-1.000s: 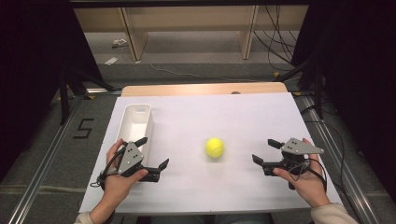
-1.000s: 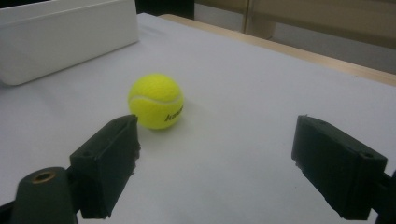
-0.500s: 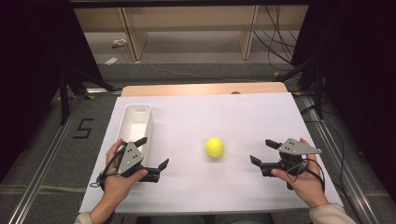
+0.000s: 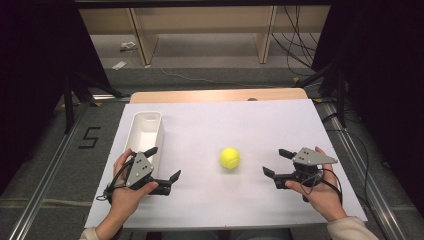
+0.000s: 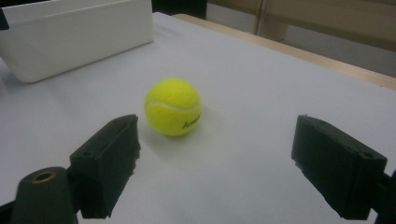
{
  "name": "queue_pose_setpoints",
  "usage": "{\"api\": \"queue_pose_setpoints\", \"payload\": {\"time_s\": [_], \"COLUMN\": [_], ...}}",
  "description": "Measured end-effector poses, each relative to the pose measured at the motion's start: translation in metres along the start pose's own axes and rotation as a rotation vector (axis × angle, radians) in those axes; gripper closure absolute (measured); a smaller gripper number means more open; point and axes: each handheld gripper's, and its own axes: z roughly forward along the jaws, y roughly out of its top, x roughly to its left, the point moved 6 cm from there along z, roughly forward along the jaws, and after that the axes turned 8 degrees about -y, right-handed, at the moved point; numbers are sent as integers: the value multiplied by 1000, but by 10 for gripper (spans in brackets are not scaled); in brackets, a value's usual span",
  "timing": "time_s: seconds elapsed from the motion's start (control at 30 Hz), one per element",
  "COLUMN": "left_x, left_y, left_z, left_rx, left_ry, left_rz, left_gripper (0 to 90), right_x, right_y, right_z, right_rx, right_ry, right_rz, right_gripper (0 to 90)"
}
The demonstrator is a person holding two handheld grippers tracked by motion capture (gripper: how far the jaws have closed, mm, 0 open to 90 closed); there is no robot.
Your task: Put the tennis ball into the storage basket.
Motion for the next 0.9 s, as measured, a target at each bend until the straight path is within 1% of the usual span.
{"api": "queue_pose_setpoints", "payload": {"time_s": [0.17, 0.37, 0.7, 0.9], "left_x": [0, 0, 0, 0], "left_y": [0, 0, 0, 0], "left_z": [0, 0, 1, 1], "left_rx": [1, 0, 1, 1], "left_ry": [-1, -1, -1, -1], "left_rz": [-1, -1, 0, 0], "left_gripper": [0, 0, 0, 0], "right_x": [2, 6, 8, 13], "right_y": [1, 1, 3, 6], "right_z": [3, 10, 16, 23], "right_rx": [2, 11, 14, 19], "right_ry": [3, 9, -2, 5], "right_rz": [-1, -10, -8, -13], "right_gripper": [160, 160, 158, 157]}}
